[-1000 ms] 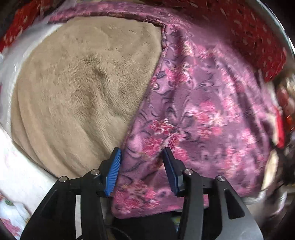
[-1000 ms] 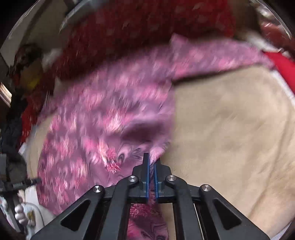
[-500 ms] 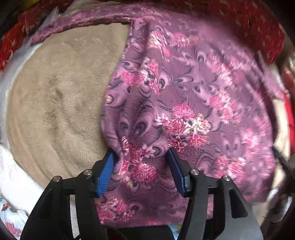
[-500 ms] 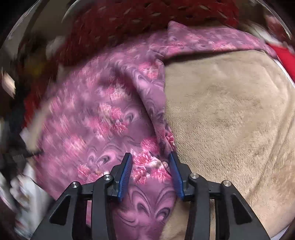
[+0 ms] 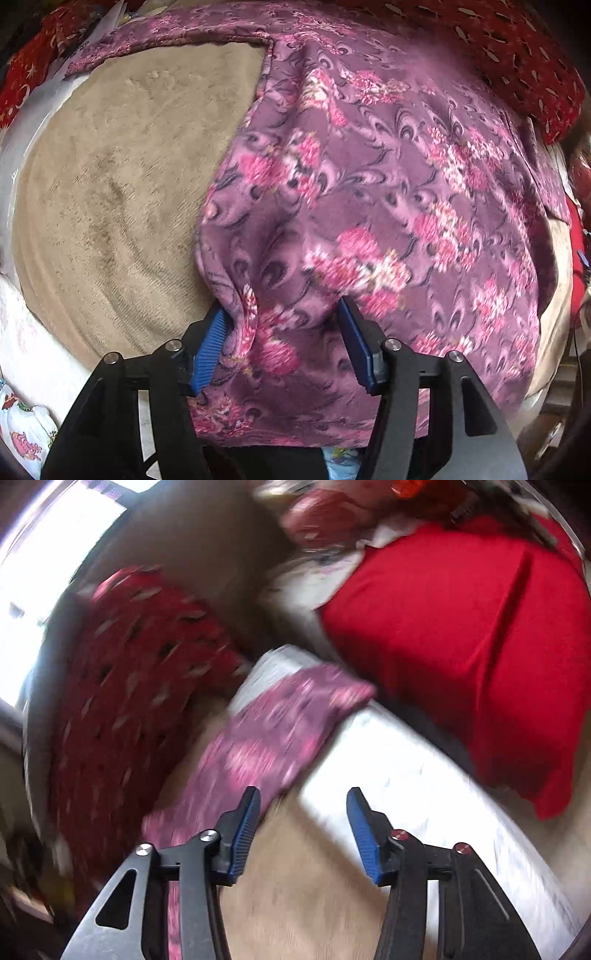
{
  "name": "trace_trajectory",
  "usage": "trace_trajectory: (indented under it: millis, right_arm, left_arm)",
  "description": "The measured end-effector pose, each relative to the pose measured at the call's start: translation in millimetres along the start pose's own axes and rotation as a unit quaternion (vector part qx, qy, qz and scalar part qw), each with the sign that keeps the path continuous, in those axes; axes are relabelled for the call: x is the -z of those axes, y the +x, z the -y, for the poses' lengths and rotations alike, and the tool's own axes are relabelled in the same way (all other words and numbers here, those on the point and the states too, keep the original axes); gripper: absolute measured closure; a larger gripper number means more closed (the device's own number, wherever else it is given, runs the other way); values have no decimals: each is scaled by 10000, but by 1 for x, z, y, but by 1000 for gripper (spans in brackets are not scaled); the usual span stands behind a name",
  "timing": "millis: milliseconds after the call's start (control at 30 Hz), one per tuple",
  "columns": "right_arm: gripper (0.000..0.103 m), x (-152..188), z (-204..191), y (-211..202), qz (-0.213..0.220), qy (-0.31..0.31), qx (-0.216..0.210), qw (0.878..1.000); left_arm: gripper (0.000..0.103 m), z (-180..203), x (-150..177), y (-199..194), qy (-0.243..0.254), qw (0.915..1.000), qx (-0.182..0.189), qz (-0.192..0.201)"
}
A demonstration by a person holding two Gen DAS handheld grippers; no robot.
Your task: Fold small clothes
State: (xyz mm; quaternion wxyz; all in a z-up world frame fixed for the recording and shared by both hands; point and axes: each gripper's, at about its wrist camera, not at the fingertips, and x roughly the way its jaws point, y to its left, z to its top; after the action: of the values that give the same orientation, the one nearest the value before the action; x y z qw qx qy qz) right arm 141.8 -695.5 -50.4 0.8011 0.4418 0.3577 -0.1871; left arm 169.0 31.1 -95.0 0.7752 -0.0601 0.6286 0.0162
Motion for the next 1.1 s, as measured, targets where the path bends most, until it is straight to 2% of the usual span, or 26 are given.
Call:
trace_trajectory:
  millis: [67, 167, 233, 267, 300, 333, 367, 467, 600, 733, 800, 833, 967, 1100]
  right_arm:
    - [49, -14, 7, 19, -77, 198, 54, 9998]
    - [47, -22, 6, 53, -249, 280, 268, 9989]
    - [47, -24, 1, 56, 67, 240, 279, 9993]
    - [62, -27, -1, 62, 95, 101, 354, 9993]
    - [97, -28, -6, 66, 62, -33, 440, 9990]
    - [95, -33, -13, 68, 5, -152, 427, 9990]
    - [95, -36, -15, 66, 33, -215, 351, 9991]
    - [95, -49, -12, 41, 430, -256, 110, 9987]
    - [96, -67, -1, 19, 919, -151, 102, 9956]
    - [95, -64, 9, 38, 475, -216, 746, 9958]
    - [95, -58, 11, 36, 470, -80, 743, 9961]
    - [95, -56, 8, 32, 539, -66, 690, 9961]
    - [95, -44, -38, 18, 685, -763, 385, 9940]
    - [95, -16, -101, 9, 515, -1424, -223, 9882]
  left_arm:
    - [45, 2, -8, -6, -93, 9999, 39, 10]
    - [45, 17, -34, -18, -198, 9992, 173, 285]
    - [45, 36, -59, -29, -98, 9977, 288, 610]
    - [45, 45, -69, -32, 5, 9970, 310, 712]
    - [45, 53, -79, -32, 117, 9964, 286, 787]
    - [45, 65, -94, -32, 249, 9955, 229, 889]
    - [45, 67, -89, -34, 297, 9949, 236, 933]
    - [44, 96, -100, -32, 539, 9919, 322, 1102]
    - [44, 114, -115, -19, 572, 9923, 480, 990]
    - [44, 125, -123, 18, 666, 9953, 324, 623]
    - [42, 122, -120, 39, 674, 9965, 247, 433]
    - [41, 120, -117, 38, 665, 9957, 291, 572]
    - [41, 114, -117, 36, 691, 9950, 472, 538]
    - [41, 98, -118, 32, 536, 9941, 819, 460]
